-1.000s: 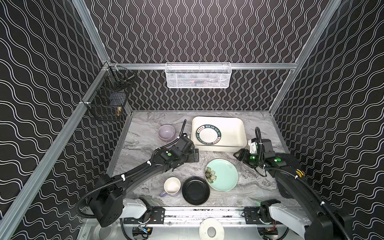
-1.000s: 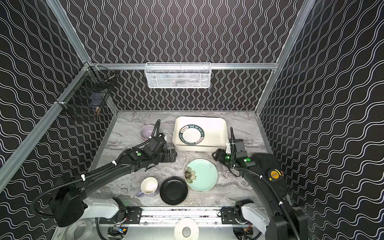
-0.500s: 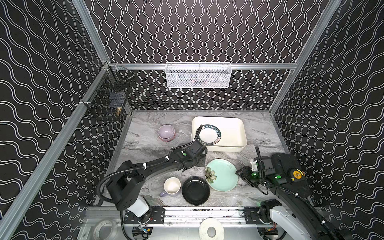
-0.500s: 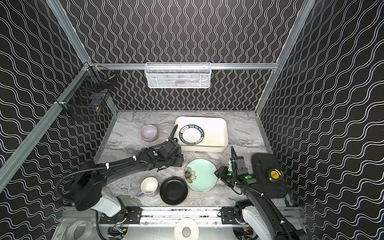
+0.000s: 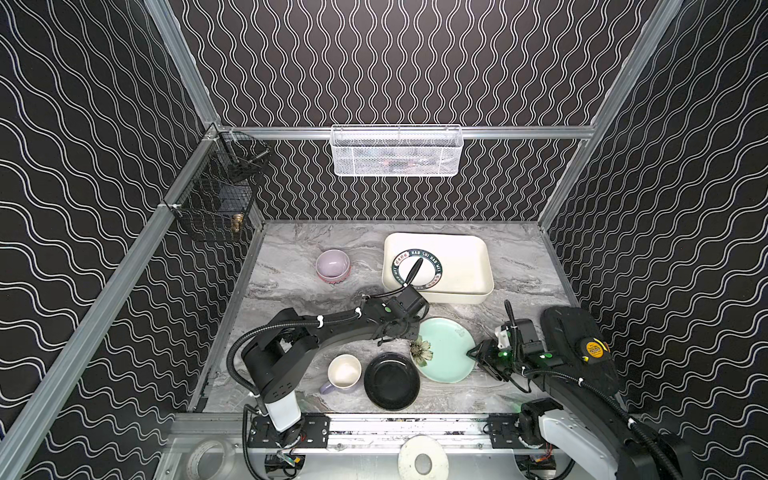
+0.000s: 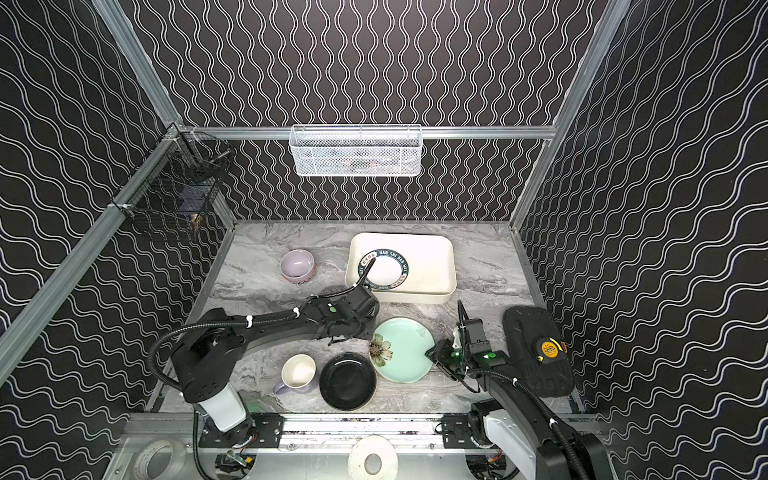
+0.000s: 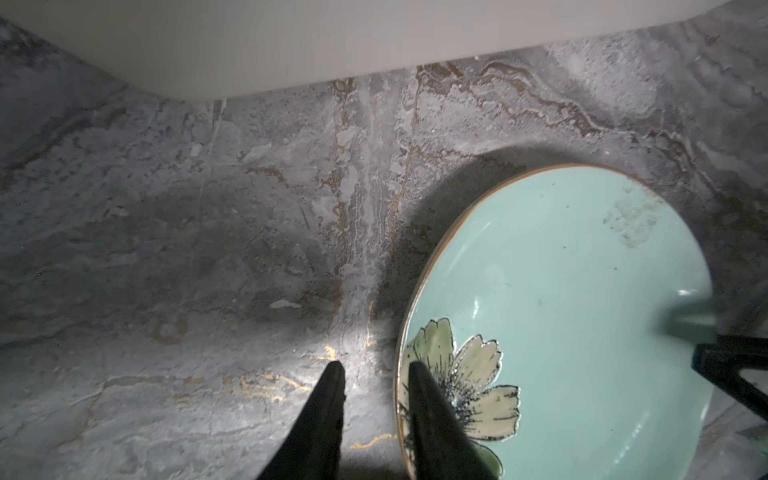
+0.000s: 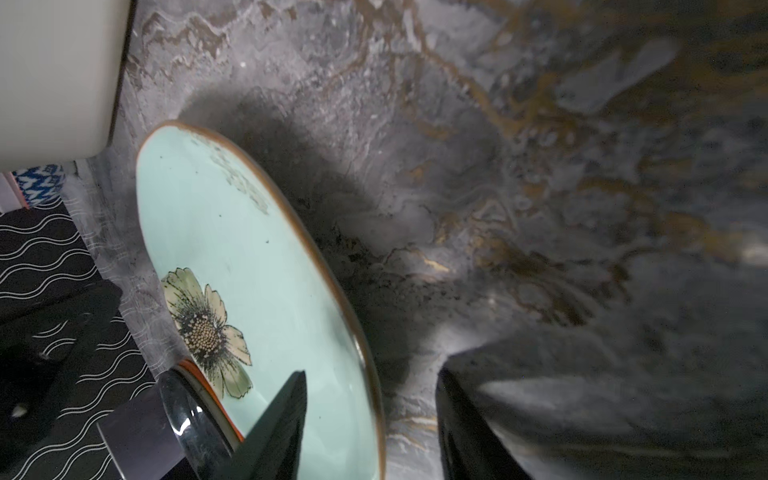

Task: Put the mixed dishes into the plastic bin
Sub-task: 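Lower both grippers to the pale green flower plate edge and pinch it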

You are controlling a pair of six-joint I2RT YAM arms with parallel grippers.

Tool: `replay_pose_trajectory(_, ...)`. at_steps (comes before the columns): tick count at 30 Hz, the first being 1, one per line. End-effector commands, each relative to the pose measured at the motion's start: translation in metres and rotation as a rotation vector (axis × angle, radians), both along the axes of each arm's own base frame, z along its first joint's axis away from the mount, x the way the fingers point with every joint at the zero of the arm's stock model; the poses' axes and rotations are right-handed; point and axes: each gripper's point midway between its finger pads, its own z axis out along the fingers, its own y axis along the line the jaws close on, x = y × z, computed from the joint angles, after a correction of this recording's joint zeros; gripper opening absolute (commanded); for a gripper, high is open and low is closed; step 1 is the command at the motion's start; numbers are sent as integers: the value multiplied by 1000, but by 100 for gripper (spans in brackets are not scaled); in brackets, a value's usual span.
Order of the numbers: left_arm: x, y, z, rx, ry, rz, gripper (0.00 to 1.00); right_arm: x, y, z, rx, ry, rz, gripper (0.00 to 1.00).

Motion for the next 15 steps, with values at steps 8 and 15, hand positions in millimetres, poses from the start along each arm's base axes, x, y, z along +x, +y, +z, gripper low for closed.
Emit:
replay_pose_trajectory(8,-3,-6,-25,36,35,-29,29,11,13,-7,76,-23,17,50)
replay_pose_trajectory(15,-7,-11,-41,49,68,-43,26,10,17,-13,99,-19,25,45)
